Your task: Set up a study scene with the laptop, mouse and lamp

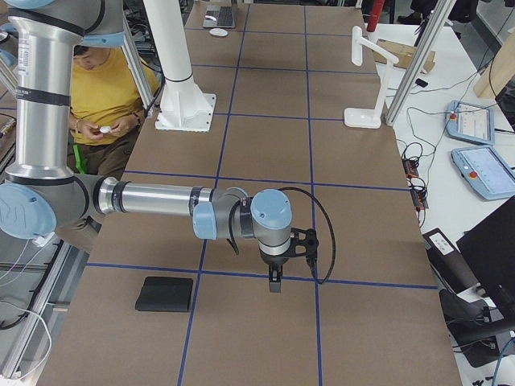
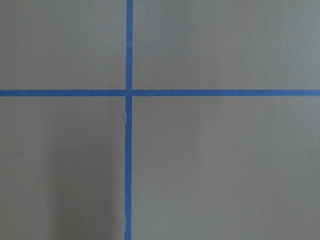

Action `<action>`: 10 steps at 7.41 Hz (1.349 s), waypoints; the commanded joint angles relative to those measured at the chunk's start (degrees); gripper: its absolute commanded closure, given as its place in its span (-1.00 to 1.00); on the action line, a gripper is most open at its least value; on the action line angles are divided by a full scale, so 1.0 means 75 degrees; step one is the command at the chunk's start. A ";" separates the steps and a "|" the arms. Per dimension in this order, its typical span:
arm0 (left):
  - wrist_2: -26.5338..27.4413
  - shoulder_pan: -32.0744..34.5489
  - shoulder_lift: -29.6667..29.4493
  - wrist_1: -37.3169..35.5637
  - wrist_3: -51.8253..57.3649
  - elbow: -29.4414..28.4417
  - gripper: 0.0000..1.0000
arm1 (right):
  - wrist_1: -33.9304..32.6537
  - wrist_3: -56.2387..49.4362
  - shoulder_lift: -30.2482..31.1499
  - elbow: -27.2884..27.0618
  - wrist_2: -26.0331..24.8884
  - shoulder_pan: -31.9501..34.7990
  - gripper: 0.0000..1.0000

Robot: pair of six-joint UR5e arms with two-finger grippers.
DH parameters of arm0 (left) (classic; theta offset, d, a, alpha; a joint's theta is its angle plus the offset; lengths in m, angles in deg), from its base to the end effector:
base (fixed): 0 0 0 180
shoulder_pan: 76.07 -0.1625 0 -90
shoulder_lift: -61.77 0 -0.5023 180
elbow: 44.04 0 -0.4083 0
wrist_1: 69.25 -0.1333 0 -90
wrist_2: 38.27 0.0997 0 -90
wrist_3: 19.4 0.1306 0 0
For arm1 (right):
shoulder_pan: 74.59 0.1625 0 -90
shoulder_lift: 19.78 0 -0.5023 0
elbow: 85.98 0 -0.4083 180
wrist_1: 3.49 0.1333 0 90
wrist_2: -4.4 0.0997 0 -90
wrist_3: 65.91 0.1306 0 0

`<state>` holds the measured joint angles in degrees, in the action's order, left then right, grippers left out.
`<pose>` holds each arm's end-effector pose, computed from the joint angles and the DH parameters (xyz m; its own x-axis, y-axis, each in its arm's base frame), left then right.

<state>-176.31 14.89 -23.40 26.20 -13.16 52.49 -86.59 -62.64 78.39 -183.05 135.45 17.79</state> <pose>-0.0441 -0.4749 0.7251 0.6679 0.1887 -0.7199 -0.0563 0.9774 0.2039 0.0660 -0.4436 0.7555 0.7527 0.0218 0.6581 -0.0844 0.9944 0.0636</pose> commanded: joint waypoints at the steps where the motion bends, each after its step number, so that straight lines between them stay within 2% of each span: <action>1: 0.0006 0.0000 0.0000 0.0000 0.0000 0.0008 -1.00 | -0.0006 0.0008 0.0000 0.0005 0.0000 0.0000 -1.00; 6: -0.0029 0.0012 0.0000 -0.0035 0.0000 0.0312 -1.00 | 0.0006 0.0020 -0.0059 0.0029 0.0000 0.0000 -1.00; 10: 0.0087 0.0105 0.0117 -0.0047 0.0058 0.0160 -1.00 | -0.0006 0.0020 -0.0035 0.0041 0.0000 0.0000 -1.00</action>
<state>-176.15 15.39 -23.05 25.66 -13.01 54.21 -86.59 -62.48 78.06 -182.77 135.45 17.79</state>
